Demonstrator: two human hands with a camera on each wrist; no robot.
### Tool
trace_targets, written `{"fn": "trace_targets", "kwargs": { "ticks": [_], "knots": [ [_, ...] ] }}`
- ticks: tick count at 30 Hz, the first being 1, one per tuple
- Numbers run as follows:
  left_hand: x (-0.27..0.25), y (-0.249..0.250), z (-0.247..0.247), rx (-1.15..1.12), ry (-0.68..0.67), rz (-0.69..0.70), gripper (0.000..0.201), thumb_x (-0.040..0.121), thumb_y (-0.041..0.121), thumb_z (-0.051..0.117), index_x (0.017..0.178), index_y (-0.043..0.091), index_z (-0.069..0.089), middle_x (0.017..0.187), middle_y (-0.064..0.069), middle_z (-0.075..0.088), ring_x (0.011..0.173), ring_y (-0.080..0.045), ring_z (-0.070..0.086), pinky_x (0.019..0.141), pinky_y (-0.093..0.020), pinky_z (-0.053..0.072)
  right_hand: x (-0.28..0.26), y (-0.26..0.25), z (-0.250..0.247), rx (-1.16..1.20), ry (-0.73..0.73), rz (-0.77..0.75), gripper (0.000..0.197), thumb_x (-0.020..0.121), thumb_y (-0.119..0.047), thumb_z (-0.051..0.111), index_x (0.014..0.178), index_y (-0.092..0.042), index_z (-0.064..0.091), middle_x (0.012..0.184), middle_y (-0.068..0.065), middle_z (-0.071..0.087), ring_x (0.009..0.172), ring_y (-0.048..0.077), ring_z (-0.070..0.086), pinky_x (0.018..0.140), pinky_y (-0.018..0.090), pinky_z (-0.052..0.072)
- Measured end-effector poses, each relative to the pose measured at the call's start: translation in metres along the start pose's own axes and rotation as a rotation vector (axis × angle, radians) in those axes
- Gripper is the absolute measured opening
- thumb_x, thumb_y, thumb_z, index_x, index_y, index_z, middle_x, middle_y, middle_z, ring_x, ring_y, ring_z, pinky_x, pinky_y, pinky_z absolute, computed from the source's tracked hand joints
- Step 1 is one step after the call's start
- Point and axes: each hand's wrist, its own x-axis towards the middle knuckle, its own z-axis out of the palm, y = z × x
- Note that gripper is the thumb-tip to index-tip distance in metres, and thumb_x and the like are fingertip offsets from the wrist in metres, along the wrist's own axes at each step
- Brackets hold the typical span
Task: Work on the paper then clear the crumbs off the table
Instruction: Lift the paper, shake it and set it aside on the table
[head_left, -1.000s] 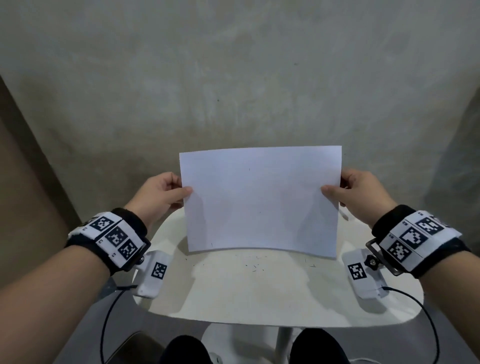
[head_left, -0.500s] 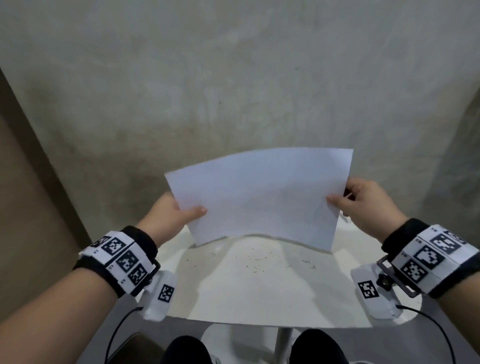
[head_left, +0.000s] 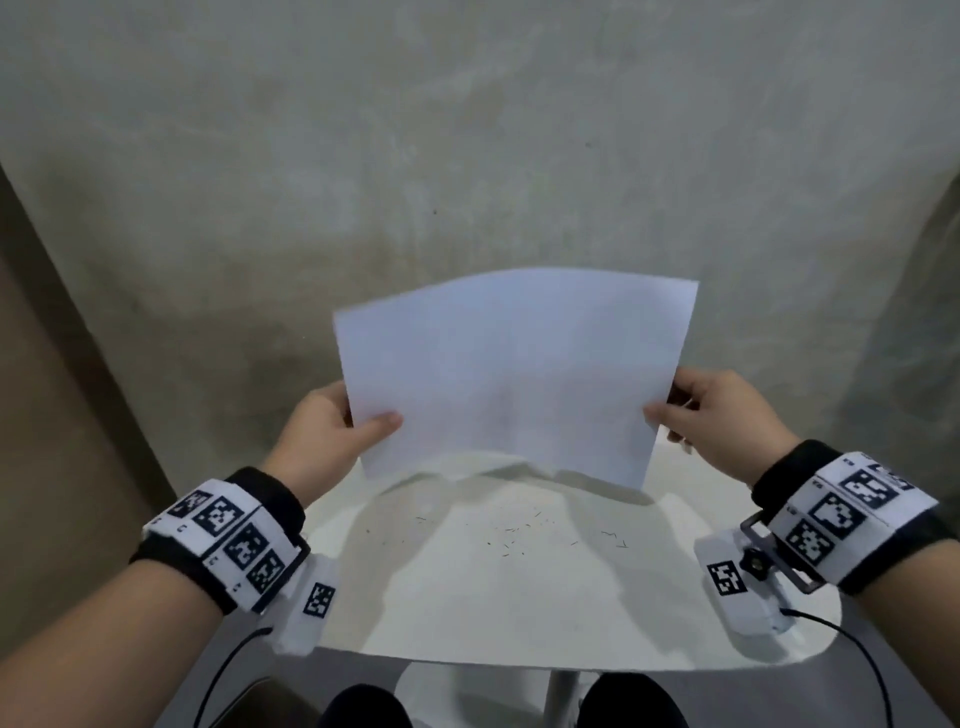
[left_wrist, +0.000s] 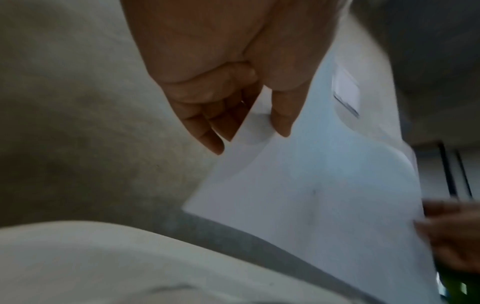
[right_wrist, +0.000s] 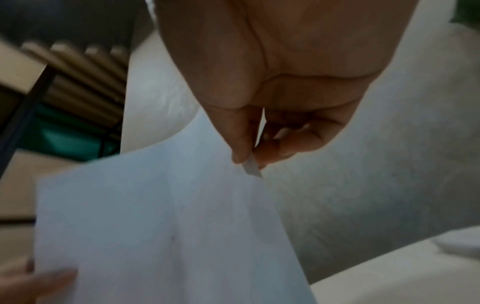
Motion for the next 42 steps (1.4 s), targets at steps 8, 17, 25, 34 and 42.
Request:
{"fn": "trace_targets", "kwargs": {
  "ticks": [8,17,25,34,42],
  "knots": [
    [0.0,-0.006,-0.003,0.071,-0.096,-0.041,0.031,0.085,0.003,0.071,0.095,0.032,0.067,0.095,0.019,0.073,0.094,-0.004,0.067,0.087,-0.032,0.05,0.006,0.005,0.012,-0.227,-0.156,0.063,0.02,0.089,-0.011,0.059,0.074,-0.024,0.059,0.072,-0.005,0.064,0.058,0.013,0.06,0.051,0.021,0.041],
    [0.015,0.025,-0.004,-0.107,-0.013,-0.017,0.015,0.098,0.016,0.056,0.098,0.021,0.07,0.095,0.009,0.075,0.091,-0.011,0.071,0.08,-0.03,0.052,0.023,-0.011,0.009,0.241,0.087,0.044,0.011,0.095,-0.005,0.051,0.1,-0.012,0.058,0.086,0.009,0.06,0.061,0.018,0.054,0.058,0.026,0.043],
    [0.021,0.027,-0.004,-0.372,-0.044,-0.131,0.017,0.099,0.013,0.052,0.105,0.016,0.068,0.103,0.003,0.075,0.09,-0.012,0.072,0.074,-0.027,0.053,-0.002,-0.041,0.04,-0.716,0.118,-0.573,0.074,0.093,-0.06,0.017,0.151,-0.015,0.018,0.16,0.002,0.012,0.148,0.022,0.009,0.117,0.045,0.009],
    [0.021,0.027,0.0,-0.447,-0.041,-0.144,0.019,0.098,0.011,0.052,0.11,0.011,0.066,0.105,-0.001,0.074,0.093,-0.015,0.071,0.07,-0.023,0.056,-0.006,-0.04,0.069,-0.944,-0.112,-0.64,0.079,0.091,-0.066,0.009,0.148,-0.015,0.031,0.157,0.002,0.026,0.145,0.024,0.018,0.111,0.051,0.011],
    [0.018,0.026,0.004,-0.436,-0.035,-0.143,0.017,0.098,0.013,0.053,0.106,0.013,0.068,0.104,0.0,0.075,0.095,-0.016,0.07,0.074,-0.026,0.055,-0.006,-0.042,0.074,-0.941,-0.121,-0.611,0.081,0.09,-0.066,0.004,0.149,-0.016,0.029,0.158,-0.001,0.022,0.146,0.022,0.015,0.113,0.051,0.009]
  ]
}}
